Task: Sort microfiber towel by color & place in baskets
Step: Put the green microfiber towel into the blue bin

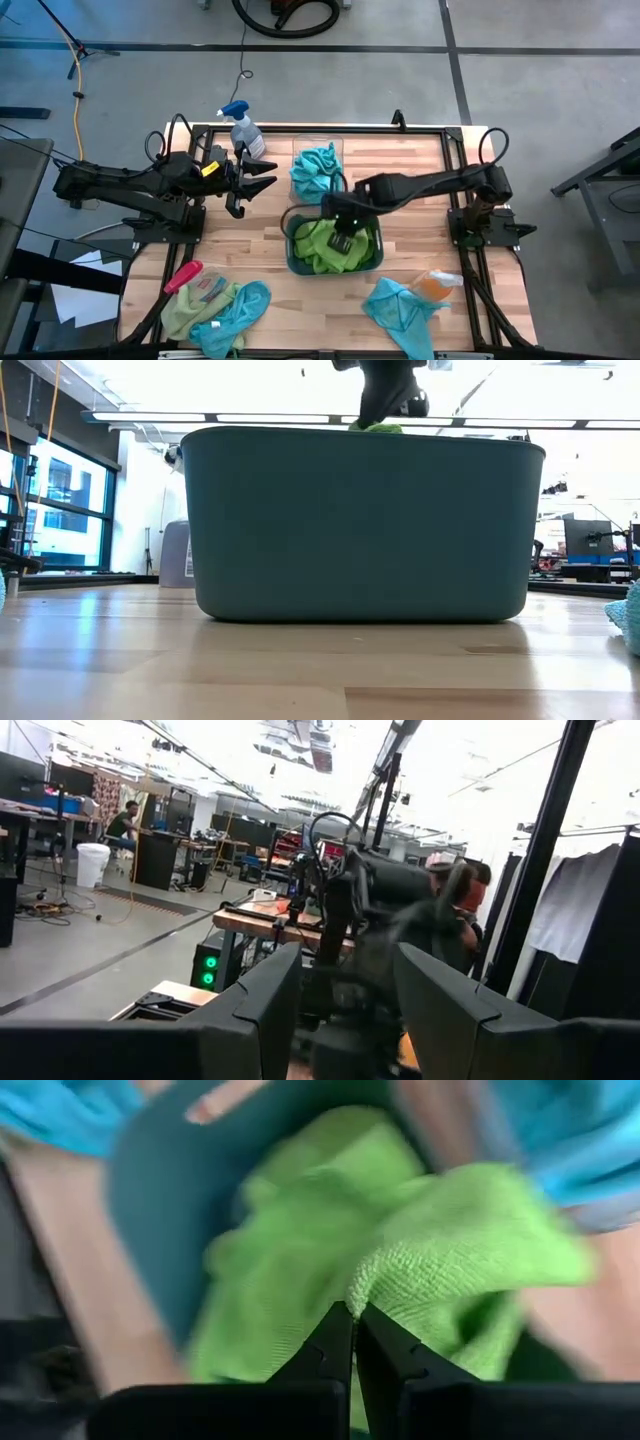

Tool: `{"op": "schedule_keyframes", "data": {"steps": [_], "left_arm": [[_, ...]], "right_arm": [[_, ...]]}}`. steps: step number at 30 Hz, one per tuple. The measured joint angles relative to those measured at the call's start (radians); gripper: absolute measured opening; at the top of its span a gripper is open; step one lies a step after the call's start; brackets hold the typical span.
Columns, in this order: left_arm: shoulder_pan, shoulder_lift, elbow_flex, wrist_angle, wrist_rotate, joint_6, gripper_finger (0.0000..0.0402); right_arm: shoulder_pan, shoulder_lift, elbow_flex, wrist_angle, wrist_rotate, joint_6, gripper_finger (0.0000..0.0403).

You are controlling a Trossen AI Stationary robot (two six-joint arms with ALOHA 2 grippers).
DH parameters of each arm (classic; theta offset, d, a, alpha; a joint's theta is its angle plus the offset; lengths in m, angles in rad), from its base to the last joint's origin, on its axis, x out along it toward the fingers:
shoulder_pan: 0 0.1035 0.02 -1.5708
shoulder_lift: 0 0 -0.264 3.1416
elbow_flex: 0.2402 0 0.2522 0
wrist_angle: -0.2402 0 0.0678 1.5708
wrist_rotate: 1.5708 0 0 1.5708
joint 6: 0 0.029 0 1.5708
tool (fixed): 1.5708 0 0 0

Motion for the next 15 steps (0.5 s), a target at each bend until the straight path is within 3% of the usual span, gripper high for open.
{"op": "schedule_keyframes", "data": {"steps": [5, 15], "left_arm": [[0.0, 0.0, 0.0, 0.0, 0.0, 0.0, 0.0149], [0.0, 0.0, 0.0, 0.0, 0.0, 0.0, 0.0149]], "right_arm": [[0.018, 0.002, -0.068, 0.149, -0.038, 0.247, 0.0], [0.053, 0.059, -0.098, 0.23, 0.065, 0.488, 0.0]]}}
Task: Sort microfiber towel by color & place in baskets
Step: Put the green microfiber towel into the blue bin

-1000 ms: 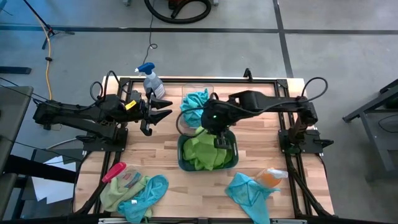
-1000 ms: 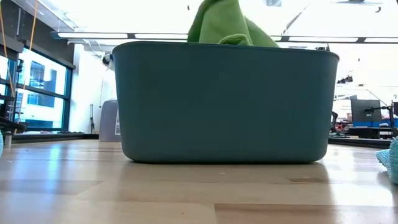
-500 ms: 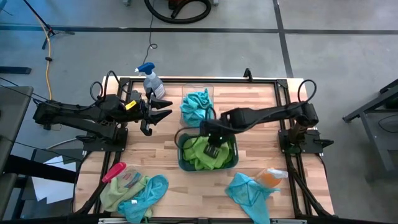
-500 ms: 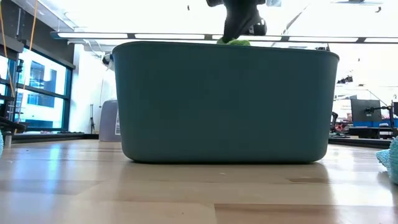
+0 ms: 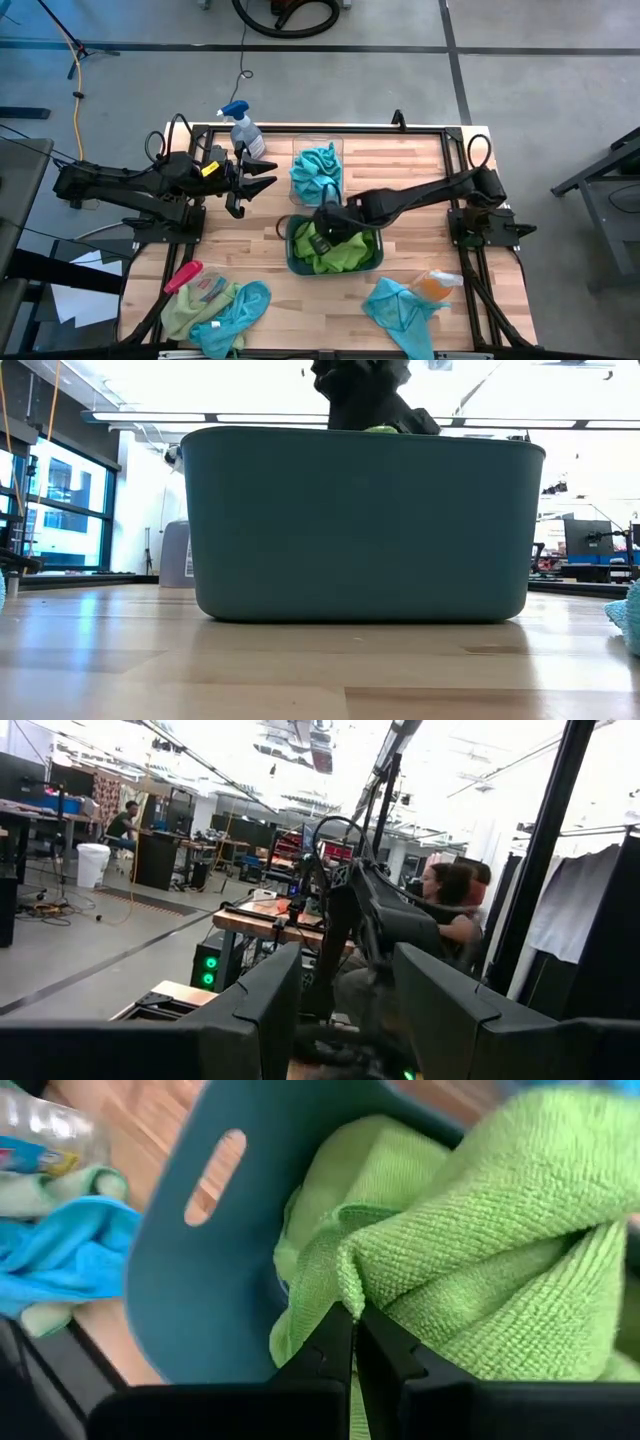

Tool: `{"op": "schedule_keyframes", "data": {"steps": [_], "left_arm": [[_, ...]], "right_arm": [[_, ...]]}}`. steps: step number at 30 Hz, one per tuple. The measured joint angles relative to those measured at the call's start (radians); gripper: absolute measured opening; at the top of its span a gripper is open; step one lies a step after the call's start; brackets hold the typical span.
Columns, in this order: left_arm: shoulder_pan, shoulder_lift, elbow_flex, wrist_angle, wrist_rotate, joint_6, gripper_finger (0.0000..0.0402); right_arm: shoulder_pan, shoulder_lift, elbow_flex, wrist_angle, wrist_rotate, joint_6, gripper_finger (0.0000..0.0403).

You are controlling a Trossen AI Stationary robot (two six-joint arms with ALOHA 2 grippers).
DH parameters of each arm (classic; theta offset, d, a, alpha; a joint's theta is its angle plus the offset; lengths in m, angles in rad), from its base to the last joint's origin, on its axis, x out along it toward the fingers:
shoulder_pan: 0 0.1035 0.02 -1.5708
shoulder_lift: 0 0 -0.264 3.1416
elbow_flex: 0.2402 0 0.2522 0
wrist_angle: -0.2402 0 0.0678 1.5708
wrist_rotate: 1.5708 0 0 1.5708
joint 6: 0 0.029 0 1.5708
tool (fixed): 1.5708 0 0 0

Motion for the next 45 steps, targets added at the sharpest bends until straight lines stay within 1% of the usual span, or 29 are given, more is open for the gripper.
{"op": "schedule_keyframes", "data": {"steps": [2, 6, 11, 13, 16, 23, 28, 31, 33, 41, 45], "left_arm": [[0.0, 0.0, 0.0, 0.0, 0.0, 0.0, 0.0149], [0.0, 0.0, 0.0, 0.0, 0.0, -0.001, 0.0149], [0.0, 0.0, 0.0, -0.001, 0.013, -0.001, 0.0149], [0.0, 0.0, 0.0, -0.002, 0.014, -0.011, 0.0149], [0.0, 0.0, 0.0, -0.003, 0.015, -0.027, 0.0149], [-0.001, 0.0, 0.0, -0.004, 0.015, -0.027, 0.0149], [-0.001, 0.0, 0.0, -0.005, 0.015, -0.027, 0.0149], [0.0, 0.0, 0.0, -0.006, 0.015, -0.027, 0.0149], [0.0, 0.0, 0.0, -0.006, 0.015, -0.027, 0.0149], [0.0, 0.0, 0.0, -0.006, 0.015, -0.026, 0.0149], [0.0, 0.0, 0.0, -0.007, 0.015, -0.026, 0.0149]], "right_arm": [[0.014, 0.022, 0.0, -0.011, 0.018, 0.032, 0.0], [0.028, 0.084, 0.0, -0.012, 0.017, 0.081, 0.0], [0.015, 0.151, 0.001, -0.005, 0.013, 0.103, 0.0], [0.005, 0.176, 0.002, -0.001, -0.001, 0.106, 0.0], [-0.008, 0.215, 0.003, 0.017, -0.057, 0.108, 0.0], [-0.013, 0.271, 0.006, 0.096, -0.125, 0.132, 0.0], [-0.013, 0.27, 0.005, 0.098, -0.113, 0.137, 0.001], [-0.014, 0.27, 0.004, 0.098, -0.109, 0.169, 0.0029], [-0.014, 0.27, 0.004, 0.103, -0.105, 0.174, 0.005], [-0.013, 0.259, 0.002, 0.128, -0.125, 0.147, 0.0158], [-0.01, 0.22, -0.001, 0.116, -0.099, 0.113, 0.0184]]}}
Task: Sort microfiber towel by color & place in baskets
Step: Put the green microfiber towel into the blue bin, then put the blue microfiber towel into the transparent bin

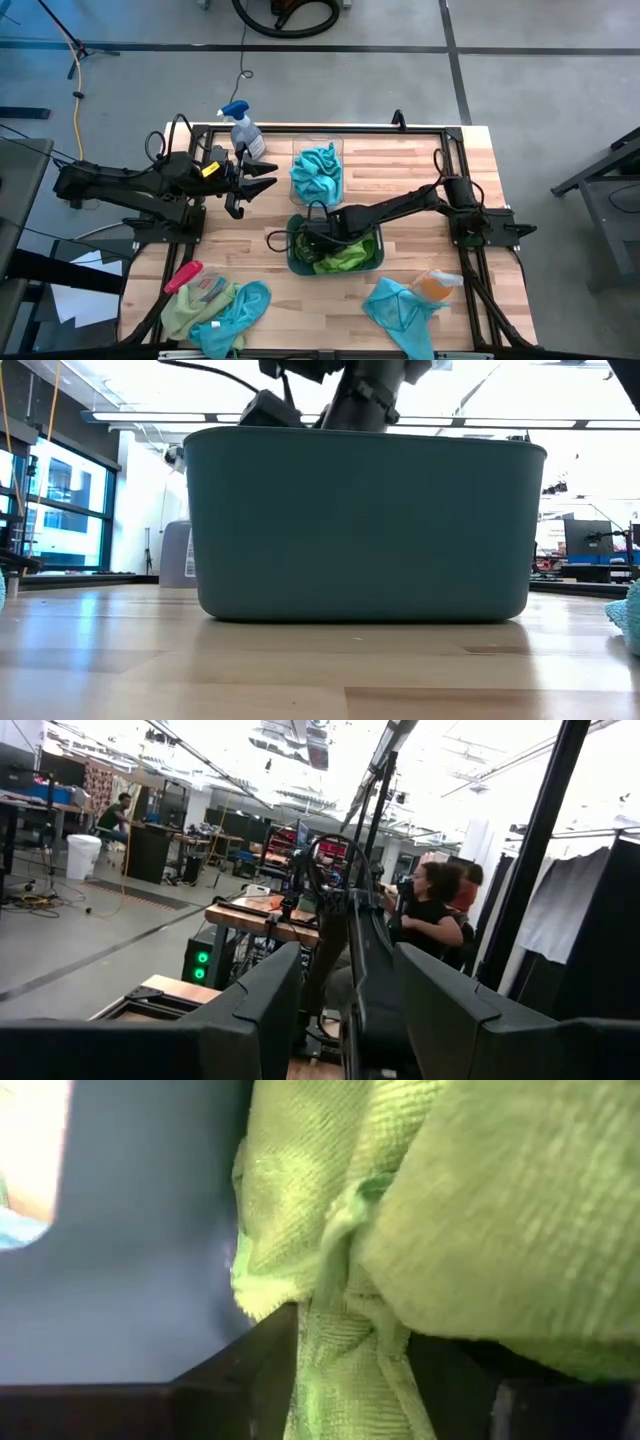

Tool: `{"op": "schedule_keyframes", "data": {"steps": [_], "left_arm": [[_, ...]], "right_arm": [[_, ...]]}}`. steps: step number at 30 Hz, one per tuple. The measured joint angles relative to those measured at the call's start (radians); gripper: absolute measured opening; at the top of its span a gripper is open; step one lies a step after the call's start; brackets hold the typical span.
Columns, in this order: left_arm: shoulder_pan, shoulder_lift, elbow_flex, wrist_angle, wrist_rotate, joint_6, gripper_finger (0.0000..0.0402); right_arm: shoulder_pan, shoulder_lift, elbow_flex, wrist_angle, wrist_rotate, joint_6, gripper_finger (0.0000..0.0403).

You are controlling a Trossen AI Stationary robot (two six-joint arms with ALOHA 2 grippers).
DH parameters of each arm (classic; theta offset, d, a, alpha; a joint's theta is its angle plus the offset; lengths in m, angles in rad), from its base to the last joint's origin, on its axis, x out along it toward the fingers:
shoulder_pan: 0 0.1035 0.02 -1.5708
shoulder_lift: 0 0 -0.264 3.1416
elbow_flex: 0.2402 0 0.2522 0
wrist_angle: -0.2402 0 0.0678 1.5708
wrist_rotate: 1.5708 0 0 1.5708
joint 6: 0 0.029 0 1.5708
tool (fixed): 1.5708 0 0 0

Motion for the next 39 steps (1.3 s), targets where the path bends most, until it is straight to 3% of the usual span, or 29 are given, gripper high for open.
{"op": "schedule_keyframes", "data": {"steps": [18, 31, 35, 39], "left_arm": [[0.0, 0.0, 0.0, 0.0, 0.0, 0.0, 0.0149], [0.0, 0.0, 0.0, 0.0, -0.038, 0.018, 0.0149], [-0.001, 0.0, 0.0, 0.0, -0.038, 0.023, 0.0149], [-0.001, 0.0, 0.0, 0.0, -0.039, 0.018, 0.0149]], "right_arm": [[-0.016, -0.276, -0.001, -0.198, 0.017, -0.214, 0.019], [-0.016, -0.518, 0.0, -0.579, 0.273, -0.36, 0.019], [-0.009, -0.596, -0.078, -0.614, 0.328, -0.367, 0.019], [0.008, -0.729, -0.256, -0.54, 0.341, -0.323, 0.0186]]}}
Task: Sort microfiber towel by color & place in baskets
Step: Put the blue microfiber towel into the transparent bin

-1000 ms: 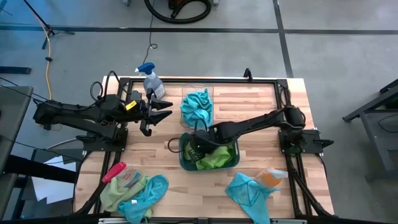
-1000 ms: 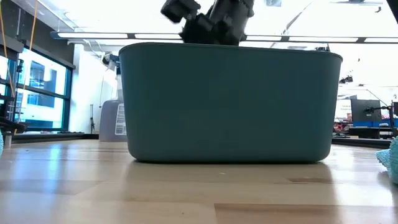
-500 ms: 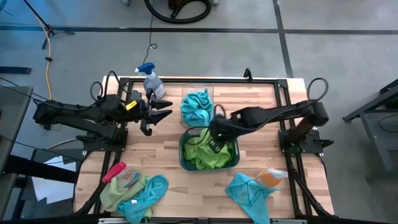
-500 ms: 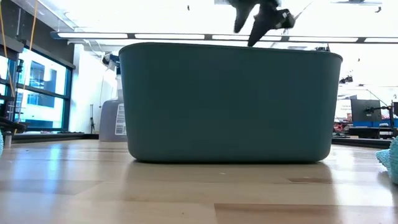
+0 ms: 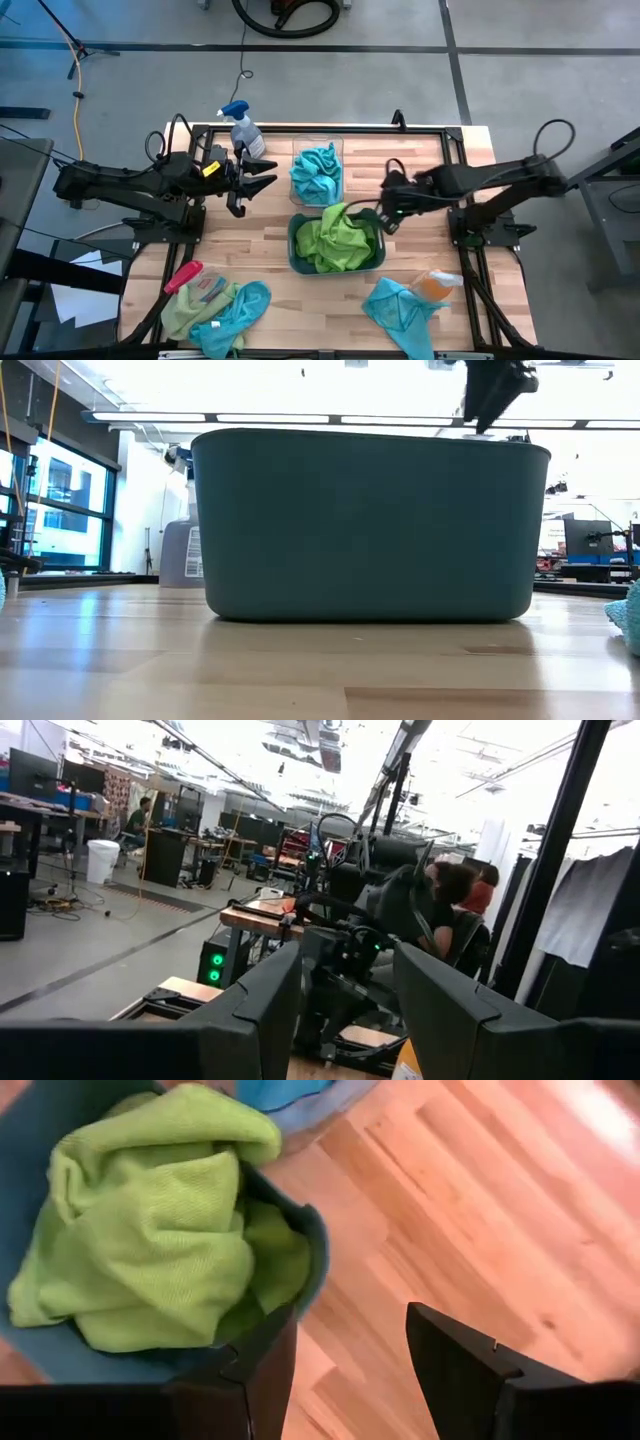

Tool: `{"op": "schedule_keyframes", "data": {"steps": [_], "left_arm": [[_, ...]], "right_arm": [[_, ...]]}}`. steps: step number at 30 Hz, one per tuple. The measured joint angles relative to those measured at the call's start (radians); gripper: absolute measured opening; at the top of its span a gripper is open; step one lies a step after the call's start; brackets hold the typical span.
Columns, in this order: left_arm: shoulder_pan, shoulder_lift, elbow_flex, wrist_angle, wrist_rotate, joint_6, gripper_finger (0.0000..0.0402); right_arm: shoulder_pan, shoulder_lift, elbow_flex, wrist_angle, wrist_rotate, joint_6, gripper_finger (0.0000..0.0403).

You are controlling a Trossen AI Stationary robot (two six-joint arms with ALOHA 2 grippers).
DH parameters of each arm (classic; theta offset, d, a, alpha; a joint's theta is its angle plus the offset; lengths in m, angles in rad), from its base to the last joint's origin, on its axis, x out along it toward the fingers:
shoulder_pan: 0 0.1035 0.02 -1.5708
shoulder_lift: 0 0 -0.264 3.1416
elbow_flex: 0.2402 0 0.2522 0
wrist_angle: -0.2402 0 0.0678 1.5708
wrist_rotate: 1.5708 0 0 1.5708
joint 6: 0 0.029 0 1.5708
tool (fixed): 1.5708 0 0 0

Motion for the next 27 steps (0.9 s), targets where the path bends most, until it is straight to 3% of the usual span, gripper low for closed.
{"op": "schedule_keyframes", "data": {"steps": [7, 10, 14, 16, 24, 27], "left_arm": [[0.0, 0.0, 0.0, 0.0, -0.041, 0.0, 0.0149], [0.0, 0.0, 0.0, -0.001, -0.051, 0.003, 0.0149], [-0.002, 0.0, 0.0, -0.007, -0.051, 0.045, 0.0149], [-0.008, 0.0, 0.0, -0.013, -0.052, 0.061, 0.0149], [-0.035, 0.0, 0.001, -0.039, -0.101, 0.062, 0.015], [-0.048, 0.023, 0.056, -0.091, -0.11, 0.046, 0.0162]], "right_arm": [[0.051, -0.253, -0.273, 0.427, -0.004, -0.062, 0.0183], [0.052, -0.315, -0.341, 0.648, -0.001, -0.208, 0.0183], [0.044, -0.335, -0.383, 0.844, 0.039, -0.525, 0.0184], [0.043, -0.336, -0.389, 0.926, 0.049, -0.58, 0.0184], [0.042, -0.336, -0.392, 0.965, 0.047, -0.583, 0.0184], [0.042, -0.336, -0.392, 0.959, 0.038, -0.577, 0.0184]]}}
